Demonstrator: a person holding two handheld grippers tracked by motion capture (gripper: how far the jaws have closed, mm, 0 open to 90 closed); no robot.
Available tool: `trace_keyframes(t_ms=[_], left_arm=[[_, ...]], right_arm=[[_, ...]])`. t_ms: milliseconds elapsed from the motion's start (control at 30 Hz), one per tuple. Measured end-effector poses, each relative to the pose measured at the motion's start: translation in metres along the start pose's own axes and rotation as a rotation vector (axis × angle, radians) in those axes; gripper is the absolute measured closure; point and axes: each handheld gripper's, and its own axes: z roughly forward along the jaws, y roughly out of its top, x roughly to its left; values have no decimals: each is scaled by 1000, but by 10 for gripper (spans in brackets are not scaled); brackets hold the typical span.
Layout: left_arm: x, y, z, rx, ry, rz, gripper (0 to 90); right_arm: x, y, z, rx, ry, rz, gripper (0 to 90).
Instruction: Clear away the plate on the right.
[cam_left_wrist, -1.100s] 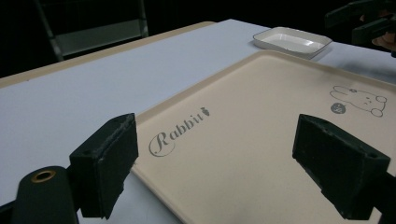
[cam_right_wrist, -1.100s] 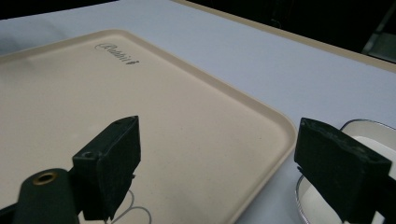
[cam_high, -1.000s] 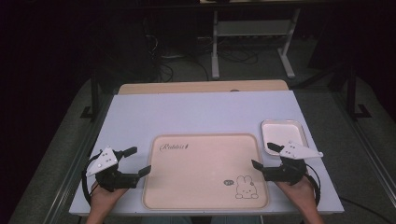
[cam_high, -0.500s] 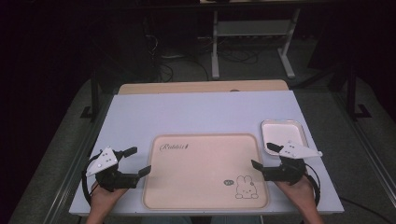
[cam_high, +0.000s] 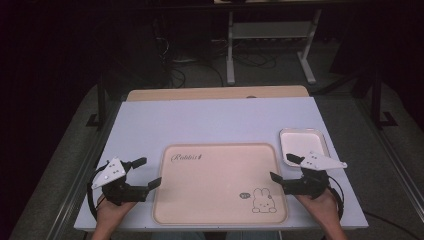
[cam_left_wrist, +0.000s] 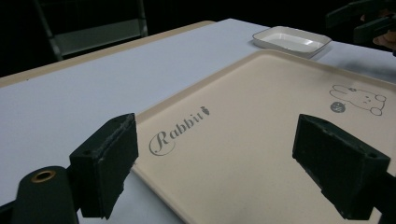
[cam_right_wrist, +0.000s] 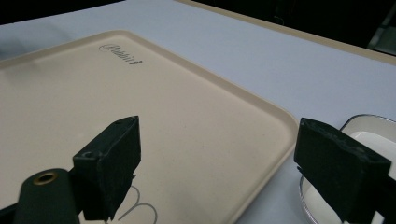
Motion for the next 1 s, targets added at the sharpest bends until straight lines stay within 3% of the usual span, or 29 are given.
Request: trace_keyframes(t_ms=[367, 1000], left_arm=[[1, 0, -2, -5, 5, -2, 138], [1, -1, -1, -1, 9, -4, 138]], right_arm=[[-4, -5, -12, 8, 15, 31, 140], [-29, -16, -32, 74, 50, 118, 146]])
